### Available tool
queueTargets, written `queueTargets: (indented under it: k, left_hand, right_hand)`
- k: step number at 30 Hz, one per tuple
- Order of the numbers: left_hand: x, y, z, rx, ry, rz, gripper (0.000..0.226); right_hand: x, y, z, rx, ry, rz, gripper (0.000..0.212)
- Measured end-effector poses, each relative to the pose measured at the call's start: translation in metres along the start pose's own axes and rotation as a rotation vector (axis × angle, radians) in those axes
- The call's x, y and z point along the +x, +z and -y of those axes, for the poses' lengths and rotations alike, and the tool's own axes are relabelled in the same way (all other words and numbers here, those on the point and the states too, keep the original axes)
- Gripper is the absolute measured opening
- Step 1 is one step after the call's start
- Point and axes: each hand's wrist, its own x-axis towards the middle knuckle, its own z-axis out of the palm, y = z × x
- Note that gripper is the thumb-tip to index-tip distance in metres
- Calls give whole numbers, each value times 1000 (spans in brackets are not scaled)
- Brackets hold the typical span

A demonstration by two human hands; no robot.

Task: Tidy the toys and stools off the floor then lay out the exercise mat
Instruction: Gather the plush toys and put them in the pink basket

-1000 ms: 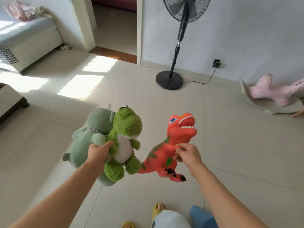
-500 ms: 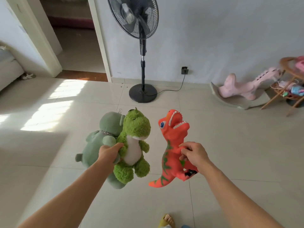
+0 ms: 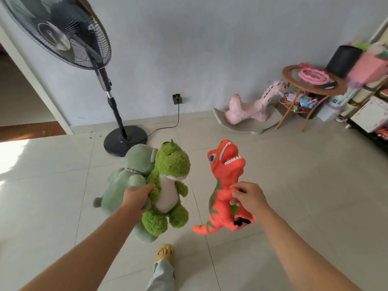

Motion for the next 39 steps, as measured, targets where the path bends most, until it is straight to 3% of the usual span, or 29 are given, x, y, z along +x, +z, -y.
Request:
queueTargets:
  k: [4,11,20,30,39]
  left_hand:
    - [49,60,-38,67,15,114,27]
    - [111,161,-118,172,19,292,25]
    - [142,293,-174,283,44,360,31]
    - [148,508,-199,323,24,366,27]
    - [133,671,-225,360,30,414,27]
  right_hand:
    - [47,-22,2,30,55,-93,28]
    - [120,-63,24,104,162,-265,20]
    - [205,-127,11,235,248,-392,21]
    - [320,-276,-48,269,272,-380,18]
    - [398,-421,-84,184,273,-403,27]
